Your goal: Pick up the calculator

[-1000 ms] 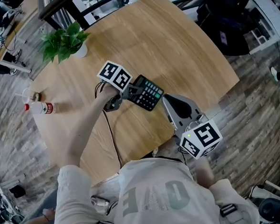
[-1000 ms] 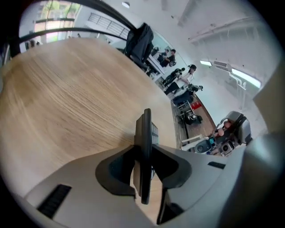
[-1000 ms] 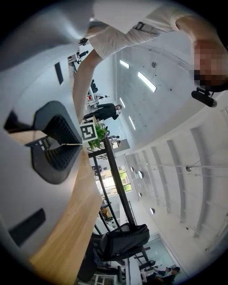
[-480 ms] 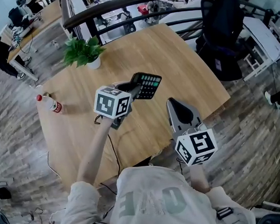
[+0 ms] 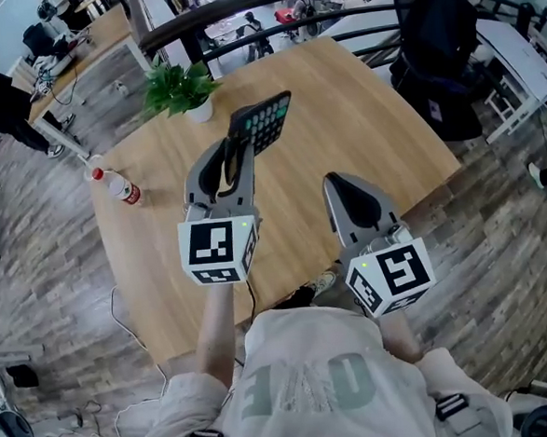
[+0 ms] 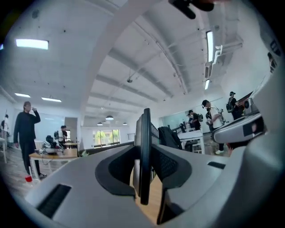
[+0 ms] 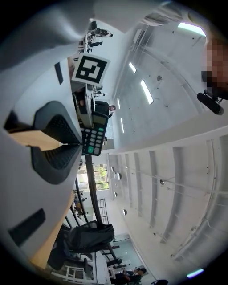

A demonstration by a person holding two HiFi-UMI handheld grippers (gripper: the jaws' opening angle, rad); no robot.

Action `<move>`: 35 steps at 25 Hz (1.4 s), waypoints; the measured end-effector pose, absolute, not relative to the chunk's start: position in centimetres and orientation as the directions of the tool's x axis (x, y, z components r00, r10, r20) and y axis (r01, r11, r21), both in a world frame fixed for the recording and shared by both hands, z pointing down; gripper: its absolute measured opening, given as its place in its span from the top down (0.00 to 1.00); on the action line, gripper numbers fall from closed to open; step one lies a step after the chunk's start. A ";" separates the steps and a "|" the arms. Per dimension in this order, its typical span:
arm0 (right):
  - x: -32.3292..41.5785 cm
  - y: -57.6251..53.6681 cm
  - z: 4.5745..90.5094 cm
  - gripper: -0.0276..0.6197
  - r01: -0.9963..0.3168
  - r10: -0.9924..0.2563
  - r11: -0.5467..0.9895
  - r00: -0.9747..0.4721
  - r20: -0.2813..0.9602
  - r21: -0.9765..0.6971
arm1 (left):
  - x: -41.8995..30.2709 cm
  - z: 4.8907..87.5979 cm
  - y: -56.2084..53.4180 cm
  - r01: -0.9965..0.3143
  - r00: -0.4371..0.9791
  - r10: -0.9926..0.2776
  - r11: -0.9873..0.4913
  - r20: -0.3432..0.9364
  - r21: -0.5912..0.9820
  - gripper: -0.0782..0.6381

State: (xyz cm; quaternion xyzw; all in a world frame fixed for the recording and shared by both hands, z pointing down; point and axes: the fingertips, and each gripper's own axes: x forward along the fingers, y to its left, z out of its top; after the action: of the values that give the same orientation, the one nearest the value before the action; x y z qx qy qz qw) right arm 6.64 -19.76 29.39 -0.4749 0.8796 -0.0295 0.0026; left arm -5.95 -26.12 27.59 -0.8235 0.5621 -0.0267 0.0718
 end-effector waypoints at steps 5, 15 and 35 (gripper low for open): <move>5.9 -18.3 27.5 0.92 -0.844 -0.843 0.535 -0.530 -0.085 -0.040 | -7.2 24.3 -21.3 -0.945 0.311 -0.932 -0.282 -0.186 -0.167 0.73; 5.9 -17.3 26.6 0.93 -0.855 -0.847 0.518 -0.514 -0.136 0.005 | -7.3 22.1 -16.6 -0.960 0.264 -0.909 -0.217 -0.324 -0.174 0.73; 6.2 -18.0 26.6 0.93 -0.857 -0.849 0.514 -0.515 -0.122 0.043 | -7.6 20.2 -15.8 -0.966 0.235 -0.897 -0.176 -0.373 -0.187 0.73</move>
State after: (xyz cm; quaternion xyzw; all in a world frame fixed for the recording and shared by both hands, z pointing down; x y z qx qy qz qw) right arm 6.15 -18.03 26.58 -0.4908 0.8689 0.0487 0.0424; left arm -7.65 -15.79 20.17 -0.7615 0.6119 0.0887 0.1944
